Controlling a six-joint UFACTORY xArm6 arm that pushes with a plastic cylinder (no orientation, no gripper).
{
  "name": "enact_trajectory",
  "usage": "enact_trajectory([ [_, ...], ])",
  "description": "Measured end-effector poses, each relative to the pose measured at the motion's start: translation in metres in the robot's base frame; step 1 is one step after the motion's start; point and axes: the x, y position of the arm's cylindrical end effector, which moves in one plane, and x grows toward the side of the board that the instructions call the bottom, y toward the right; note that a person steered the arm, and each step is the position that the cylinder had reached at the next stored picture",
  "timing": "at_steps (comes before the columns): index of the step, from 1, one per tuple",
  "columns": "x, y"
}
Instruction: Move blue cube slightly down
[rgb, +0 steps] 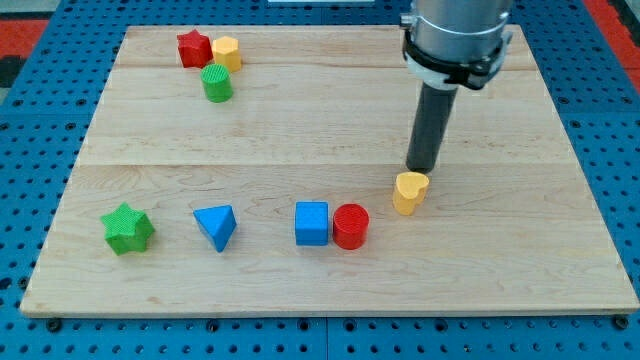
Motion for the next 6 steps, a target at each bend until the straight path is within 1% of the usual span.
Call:
enact_trajectory([
  [1, 0.015, -0.030],
  [2, 0.033, -0.029],
  [3, 0.036, -0.026],
  [4, 0.014, -0.060],
  [5, 0.020, -0.112],
  [6, 0.027, -0.120],
])
